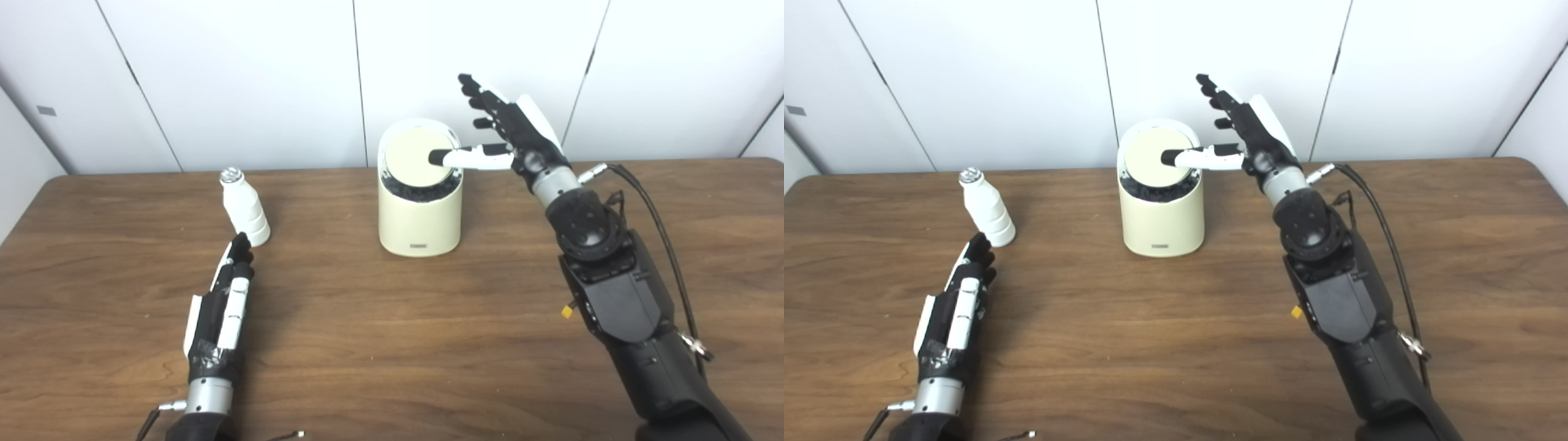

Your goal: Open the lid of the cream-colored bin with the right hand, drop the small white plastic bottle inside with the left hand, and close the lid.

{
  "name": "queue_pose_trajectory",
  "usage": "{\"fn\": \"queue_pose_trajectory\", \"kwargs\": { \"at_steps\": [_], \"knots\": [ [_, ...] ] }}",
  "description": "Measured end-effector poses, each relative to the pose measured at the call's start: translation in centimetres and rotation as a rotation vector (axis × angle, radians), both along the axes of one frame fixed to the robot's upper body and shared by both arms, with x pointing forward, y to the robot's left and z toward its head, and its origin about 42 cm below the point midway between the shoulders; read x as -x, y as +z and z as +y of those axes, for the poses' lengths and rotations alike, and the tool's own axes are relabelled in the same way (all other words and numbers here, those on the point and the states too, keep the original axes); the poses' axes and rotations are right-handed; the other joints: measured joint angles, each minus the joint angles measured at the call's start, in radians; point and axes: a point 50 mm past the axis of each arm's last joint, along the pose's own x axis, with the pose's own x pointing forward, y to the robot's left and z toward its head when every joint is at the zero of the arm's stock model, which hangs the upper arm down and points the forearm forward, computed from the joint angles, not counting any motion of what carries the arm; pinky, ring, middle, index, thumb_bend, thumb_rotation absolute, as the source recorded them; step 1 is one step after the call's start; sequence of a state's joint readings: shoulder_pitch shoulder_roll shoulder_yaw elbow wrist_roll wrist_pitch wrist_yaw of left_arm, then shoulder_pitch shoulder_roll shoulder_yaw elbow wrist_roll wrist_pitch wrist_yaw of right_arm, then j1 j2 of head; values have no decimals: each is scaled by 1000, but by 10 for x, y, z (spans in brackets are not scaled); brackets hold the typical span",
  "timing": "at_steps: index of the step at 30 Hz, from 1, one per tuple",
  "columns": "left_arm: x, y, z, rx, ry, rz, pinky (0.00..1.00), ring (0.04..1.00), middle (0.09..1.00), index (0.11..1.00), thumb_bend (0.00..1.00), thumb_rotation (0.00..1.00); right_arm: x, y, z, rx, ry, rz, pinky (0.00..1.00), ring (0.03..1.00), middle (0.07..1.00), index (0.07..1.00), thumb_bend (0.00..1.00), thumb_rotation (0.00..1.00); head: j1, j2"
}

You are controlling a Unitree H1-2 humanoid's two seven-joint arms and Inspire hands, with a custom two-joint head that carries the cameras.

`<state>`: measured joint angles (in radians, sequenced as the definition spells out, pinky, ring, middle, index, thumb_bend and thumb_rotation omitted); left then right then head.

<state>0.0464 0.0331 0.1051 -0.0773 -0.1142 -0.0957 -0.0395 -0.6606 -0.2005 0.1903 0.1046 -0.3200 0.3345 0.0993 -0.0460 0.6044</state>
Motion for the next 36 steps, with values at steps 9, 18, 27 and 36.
{"fn": "queue_pose_trajectory", "kwargs": {
  "at_steps": [9, 18, 27, 36],
  "knots": [
    [0, 0, -2, 8, 0, -6, 975, 970, 972, 975, 509, 769, -9, -8, 15, 120, 25, 4, 829, 906, 920, 922, 910, 373, -14, -3],
    [0, 0, -3, 14, 1, -7, 970, 969, 976, 975, 494, 781, -14, -12, 22, 222, 27, 9, 877, 907, 913, 924, 893, 380, -15, 0],
    [-1, 0, -3, 15, 2, -7, 960, 967, 970, 974, 505, 791, -15, -12, 16, 249, 14, 2, 855, 907, 916, 925, 894, 392, -17, 6],
    [-1, 0, -4, 16, 2, -8, 966, 967, 971, 974, 512, 791, -18, -13, 11, 247, -1, 12, 847, 899, 912, 925, 877, 393, -17, 6]
  ]
}}
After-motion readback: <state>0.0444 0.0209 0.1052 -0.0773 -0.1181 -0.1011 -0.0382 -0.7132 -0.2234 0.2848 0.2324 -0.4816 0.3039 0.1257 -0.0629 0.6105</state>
